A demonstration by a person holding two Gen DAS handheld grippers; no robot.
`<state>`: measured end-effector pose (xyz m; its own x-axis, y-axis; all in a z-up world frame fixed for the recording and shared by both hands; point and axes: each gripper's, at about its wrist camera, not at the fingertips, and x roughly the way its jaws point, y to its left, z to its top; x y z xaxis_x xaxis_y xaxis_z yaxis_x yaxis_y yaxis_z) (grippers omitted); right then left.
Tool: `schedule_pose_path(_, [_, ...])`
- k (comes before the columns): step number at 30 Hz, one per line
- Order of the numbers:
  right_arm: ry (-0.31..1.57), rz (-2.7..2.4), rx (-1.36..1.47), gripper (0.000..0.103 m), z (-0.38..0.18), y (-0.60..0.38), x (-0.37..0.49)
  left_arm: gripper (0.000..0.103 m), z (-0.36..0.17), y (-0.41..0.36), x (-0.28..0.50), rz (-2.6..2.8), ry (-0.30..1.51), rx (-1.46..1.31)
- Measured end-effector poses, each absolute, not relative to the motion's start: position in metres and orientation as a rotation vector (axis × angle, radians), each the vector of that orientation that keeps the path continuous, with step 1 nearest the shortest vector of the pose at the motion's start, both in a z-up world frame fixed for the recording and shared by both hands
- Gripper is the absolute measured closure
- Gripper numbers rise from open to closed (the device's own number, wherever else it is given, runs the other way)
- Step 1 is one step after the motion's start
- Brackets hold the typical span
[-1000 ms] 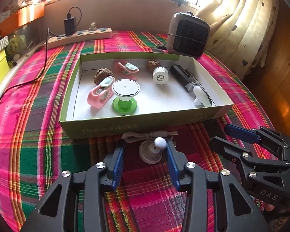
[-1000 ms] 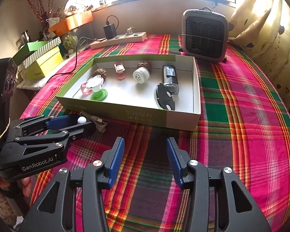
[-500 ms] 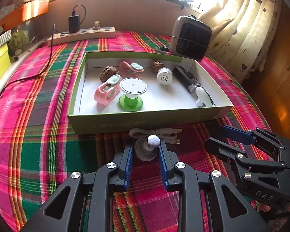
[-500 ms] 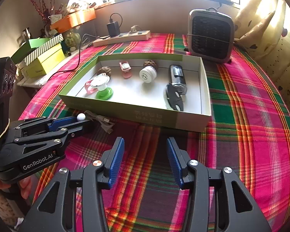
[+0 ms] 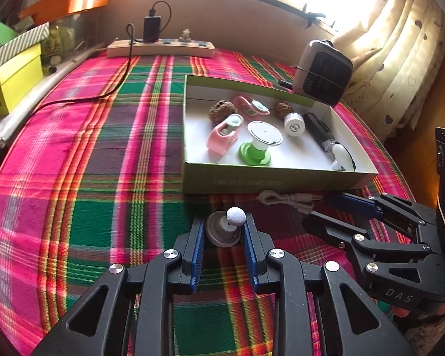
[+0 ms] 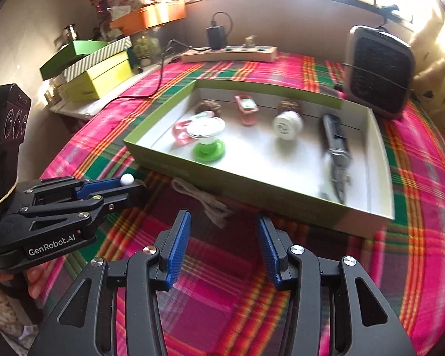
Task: Organize objects
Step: 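Close left tool on the white ball-topped stand while right tool closes on the white USB cable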
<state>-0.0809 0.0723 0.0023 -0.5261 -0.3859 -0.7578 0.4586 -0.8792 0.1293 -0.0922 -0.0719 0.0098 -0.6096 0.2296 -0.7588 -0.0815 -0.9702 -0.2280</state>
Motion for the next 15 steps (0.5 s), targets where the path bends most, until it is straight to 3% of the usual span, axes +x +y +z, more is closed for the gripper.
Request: schedule_pose_path(15, [0.185,-2.234,1.147,0.057,-0.004,0.044,-0.072,0.080,0.008,-0.088,-0.093,2.658,-0.273,-1.291])
